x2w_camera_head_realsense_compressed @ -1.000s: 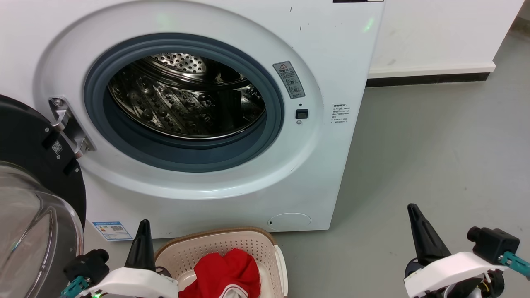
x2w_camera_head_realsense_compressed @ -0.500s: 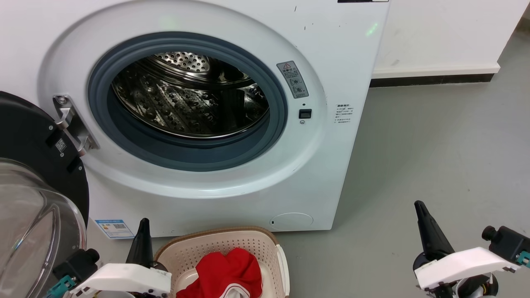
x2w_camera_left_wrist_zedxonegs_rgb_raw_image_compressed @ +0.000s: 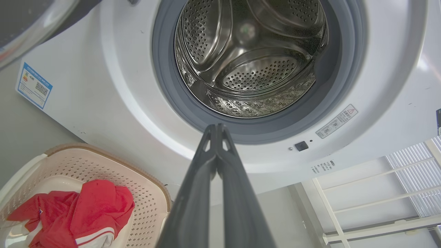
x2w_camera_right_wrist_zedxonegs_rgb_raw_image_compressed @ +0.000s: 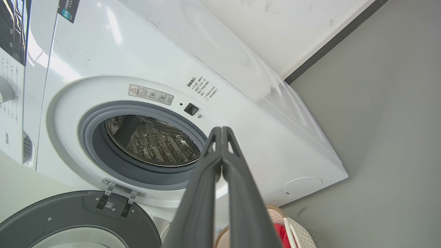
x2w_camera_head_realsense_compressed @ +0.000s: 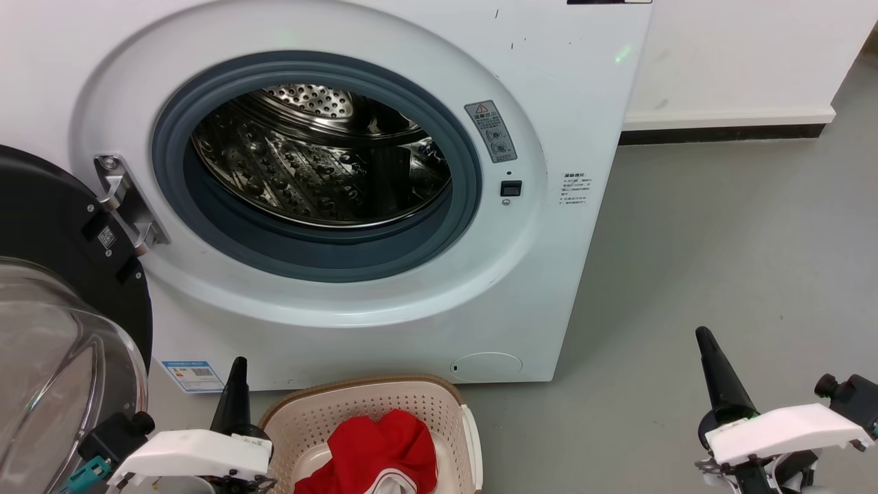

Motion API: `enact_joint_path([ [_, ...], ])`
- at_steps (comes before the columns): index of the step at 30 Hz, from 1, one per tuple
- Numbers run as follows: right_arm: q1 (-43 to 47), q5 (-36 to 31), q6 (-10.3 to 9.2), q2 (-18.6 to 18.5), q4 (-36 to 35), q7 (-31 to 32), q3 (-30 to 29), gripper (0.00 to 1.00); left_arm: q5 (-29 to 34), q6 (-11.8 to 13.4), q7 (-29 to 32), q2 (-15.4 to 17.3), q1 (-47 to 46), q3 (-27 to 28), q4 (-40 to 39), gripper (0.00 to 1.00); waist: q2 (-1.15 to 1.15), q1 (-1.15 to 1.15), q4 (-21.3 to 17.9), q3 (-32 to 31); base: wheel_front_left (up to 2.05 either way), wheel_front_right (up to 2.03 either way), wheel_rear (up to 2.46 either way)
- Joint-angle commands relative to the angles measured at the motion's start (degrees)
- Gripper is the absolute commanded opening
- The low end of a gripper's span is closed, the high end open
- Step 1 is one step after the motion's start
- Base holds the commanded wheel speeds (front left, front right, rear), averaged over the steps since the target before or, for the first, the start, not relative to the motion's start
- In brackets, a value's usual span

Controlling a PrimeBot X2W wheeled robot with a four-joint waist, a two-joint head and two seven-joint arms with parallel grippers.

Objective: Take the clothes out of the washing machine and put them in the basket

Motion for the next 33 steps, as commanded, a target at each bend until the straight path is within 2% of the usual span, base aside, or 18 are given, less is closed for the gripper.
enact_joint_path([
  [1, -1.3, 1.8, -0.01, -0.4, -0.3, 0.2, -0.3, 0.0, -1.7, -0.4, 0.4, 0.1, -1.6, 0.2, -0.4, 0.0, 0.0, 0.0, 0.0, 0.0, 0.0, 0.0, 0.0],
  [33, -3.0, 22.2, -0.02, -0.4, 1.7, 3.4, -2.6, 0.0, -21.2, -2.1, 5.3, 0.1, -3.5, 1.7, 1.0, 0.0, 0.0, 0.0, 1.3, 0.1, 0.0, 0.0, 0.0],
])
